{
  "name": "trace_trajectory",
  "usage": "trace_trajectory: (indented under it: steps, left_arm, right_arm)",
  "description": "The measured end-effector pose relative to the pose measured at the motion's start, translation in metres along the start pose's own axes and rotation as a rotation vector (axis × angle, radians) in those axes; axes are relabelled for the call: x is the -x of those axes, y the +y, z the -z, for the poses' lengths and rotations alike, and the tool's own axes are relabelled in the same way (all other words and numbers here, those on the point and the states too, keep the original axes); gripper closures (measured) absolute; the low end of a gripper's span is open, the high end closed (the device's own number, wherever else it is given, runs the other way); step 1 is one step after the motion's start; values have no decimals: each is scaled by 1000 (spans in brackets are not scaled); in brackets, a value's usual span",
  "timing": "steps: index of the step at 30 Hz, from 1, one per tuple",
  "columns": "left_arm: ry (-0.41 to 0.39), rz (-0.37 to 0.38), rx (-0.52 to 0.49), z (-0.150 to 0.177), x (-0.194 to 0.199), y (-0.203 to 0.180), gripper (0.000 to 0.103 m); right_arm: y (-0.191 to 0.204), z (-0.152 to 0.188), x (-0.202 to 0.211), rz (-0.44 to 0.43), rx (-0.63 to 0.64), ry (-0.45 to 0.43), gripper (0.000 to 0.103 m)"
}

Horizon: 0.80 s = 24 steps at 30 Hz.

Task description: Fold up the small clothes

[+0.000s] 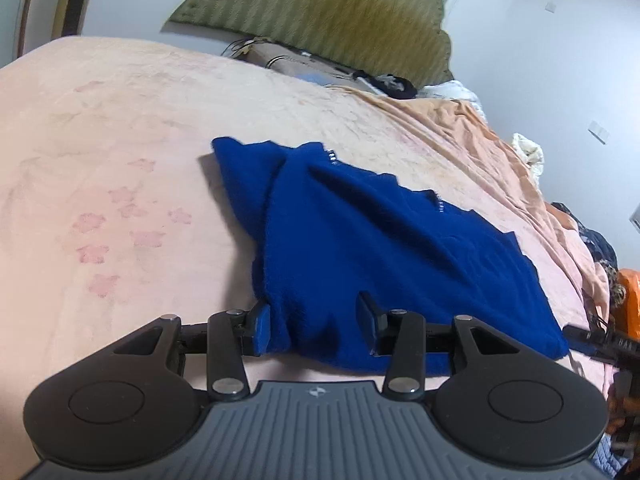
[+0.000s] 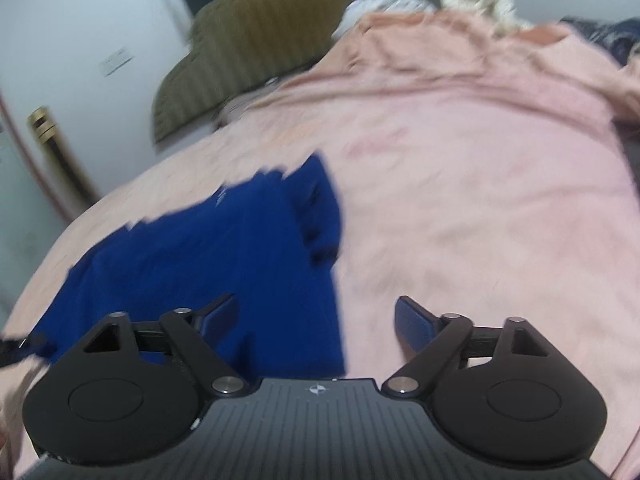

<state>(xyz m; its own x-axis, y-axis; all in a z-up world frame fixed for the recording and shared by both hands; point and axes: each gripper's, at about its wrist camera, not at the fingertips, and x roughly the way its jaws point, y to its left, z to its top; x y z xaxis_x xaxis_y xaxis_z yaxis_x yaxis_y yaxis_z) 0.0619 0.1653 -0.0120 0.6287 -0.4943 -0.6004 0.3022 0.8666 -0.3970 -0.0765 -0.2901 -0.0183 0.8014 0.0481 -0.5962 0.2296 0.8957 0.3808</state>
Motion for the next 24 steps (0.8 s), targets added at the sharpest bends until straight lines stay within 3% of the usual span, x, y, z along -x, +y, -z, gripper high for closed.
trace_trajectory:
  steps: [1,3,5,8,11,14,16,17,19,20,22,24]
  left_arm:
    - [11,-5,7,0,-2,1,92]
    - [21,-2,23,1,-3,4,97]
    - [9,-8,12,3,3,4,98]
    - [-24,-4,-29,8,25,2,99]
    - [6,-29,-85,15,34,4,99]
    - [75,-64,-123,25,27,6,99]
    - [77,-65,-131,24,31,7,98]
    - [78,-65,-122,21,34,8,98]
    - [58,-85,-97,13,43,10,98]
    - [28,-93,-93,8,49,9,98]
    - [-38,-117,-117,-4,60,-1,98]
    - [-95,-130,-159,-13,66,-15,97]
  right_arm:
    - [5,3,-4,-22,7,11,34]
    - [11,7,-11,-38,10,31,73]
    - [18,9,-14,-9,44,22,92]
    - [23,6,4,21,54,-38,94]
    - [23,1,27,60,91,-75,99]
    - [16,6,23,97,126,-9,98]
    - [10,11,16,107,105,33,94]
    - [10,10,18,120,94,15,80]
    - [14,0,23,135,76,-60,78]
    - [17,-8,24,128,82,-94,70]
    - [30,-24,18,88,125,-138,66]
    - [44,-42,1,53,190,-152,53]
